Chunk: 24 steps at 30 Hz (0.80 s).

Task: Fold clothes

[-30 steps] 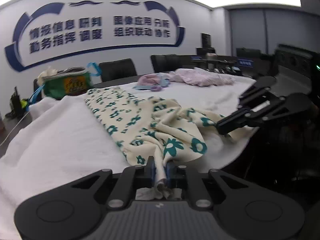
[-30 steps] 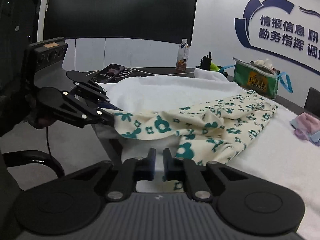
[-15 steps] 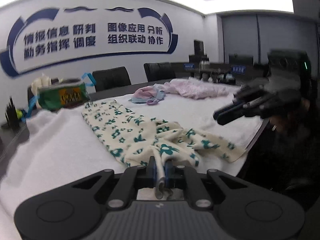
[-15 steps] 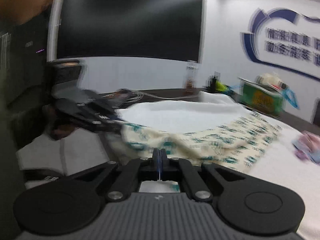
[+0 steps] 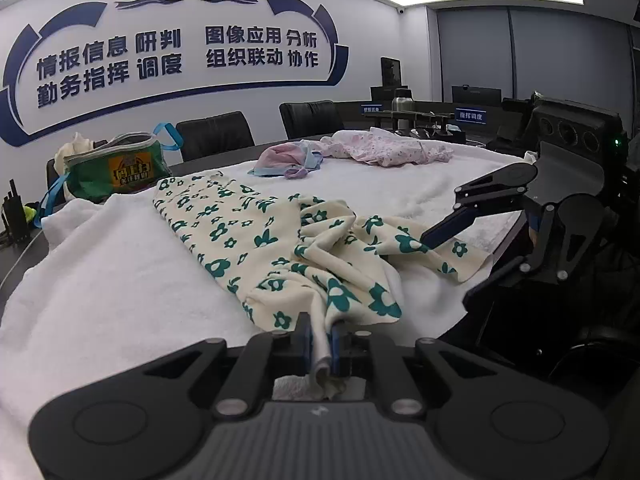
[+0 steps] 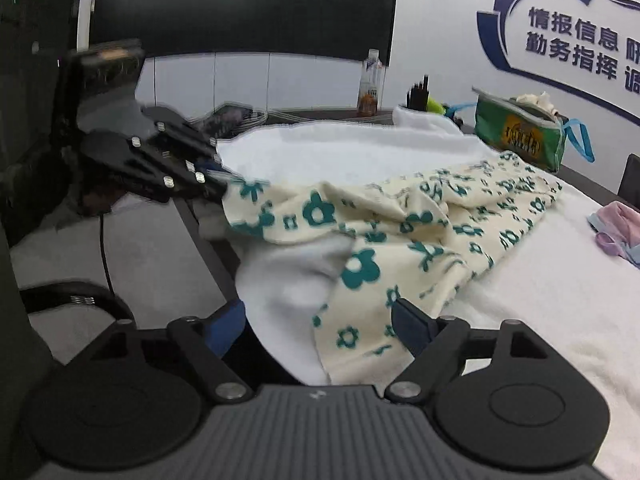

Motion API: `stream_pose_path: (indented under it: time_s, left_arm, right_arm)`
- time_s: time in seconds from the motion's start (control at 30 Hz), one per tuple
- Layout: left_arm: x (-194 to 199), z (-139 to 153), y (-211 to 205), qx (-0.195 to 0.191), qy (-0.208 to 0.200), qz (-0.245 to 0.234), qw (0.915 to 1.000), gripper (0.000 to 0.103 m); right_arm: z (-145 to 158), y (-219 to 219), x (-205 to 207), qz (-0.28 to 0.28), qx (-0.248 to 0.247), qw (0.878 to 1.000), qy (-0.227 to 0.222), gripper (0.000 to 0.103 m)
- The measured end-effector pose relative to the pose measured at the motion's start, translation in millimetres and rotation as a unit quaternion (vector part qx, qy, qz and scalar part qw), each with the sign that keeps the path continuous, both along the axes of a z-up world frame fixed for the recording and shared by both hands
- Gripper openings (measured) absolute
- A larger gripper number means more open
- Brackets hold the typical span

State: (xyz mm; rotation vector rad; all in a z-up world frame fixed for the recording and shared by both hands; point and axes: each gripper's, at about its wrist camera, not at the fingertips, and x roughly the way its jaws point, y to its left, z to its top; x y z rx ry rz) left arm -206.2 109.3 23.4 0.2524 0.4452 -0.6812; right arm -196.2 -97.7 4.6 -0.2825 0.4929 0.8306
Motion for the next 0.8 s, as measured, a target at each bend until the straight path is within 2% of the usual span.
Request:
stream_pose_path:
  time_s: [0.03,0.1,0.17,0.23,0.27,0.3,0.37,0.5,0.53,0.6,0.63,0.67,0.7,0.8]
  left_arm:
    - [0,0,0,-0.001,-0.002,0.0,1.0,0.008]
    - [-1,1,0,0.0,-0.003,0.0,1.0,0.008]
    - [-1,1,0,0.001,-0.004,0.001,1.0,0.008]
    - [-1,1,1,0.002,-0.005,0.003,1.0,0.008]
    - [-1,2,1,0.001,-0.006,0.003,1.0,0.008]
    - [-1,2,2,0.0,-0.005,0.003,1.0,0.008]
    - [0,3,2,-0.001,-0.007,0.003,1.0,0.008]
    - [0,3,4,-0.003,-0.012,0.01,0.9999,0.008]
    - [0,3,4,-0.003,-0.013,0.01,0.9999,0.008]
    - [0,3,3,-0.002,-0.011,0.01,0.9999,0.008]
    - [1,2,3,-0.002,-0.01,0.01,0.9999,0.008]
    - [1,2,3,-0.001,-0.009,0.01,0.9999,0.008]
    - [1,2,3,0.0,-0.009,0.011,0.9999,0.008]
    - [3,1,2,0.005,-0.006,0.013,0.9999,0.01]
  right_arm:
    - [0,1,2,0.001,0.008,1.0,0.002,0.075]
    - [2,2,6,0.007,0.019,1.0,0.013,0.056]
    - [3,1,11,0.006,0.025,0.999,0.026,0.025]
    - [4,-3,13,0.01,0.039,0.999,0.034,0.016]
    - [6,-5,13,0.013,0.047,0.998,0.038,0.008]
    - [7,-7,13,0.019,0.056,0.997,0.039,0.004]
    - [12,-7,11,0.028,0.068,0.997,0.029,0.003]
    - [14,-3,15,0.011,0.058,0.998,0.011,0.002]
    - [15,-4,16,0.003,0.056,0.998,0.012,0.005]
    - [18,-10,17,-0.007,0.065,0.998,0.024,0.02]
    - [19,-11,14,-0.005,0.065,0.998,0.026,0.055]
    - [18,-11,10,-0.005,0.058,0.998,0.019,0.084]
    - [17,-11,5,-0.004,0.052,0.999,0.011,0.088]
    - [14,-11,-7,-0.006,0.032,0.999,-0.008,0.088]
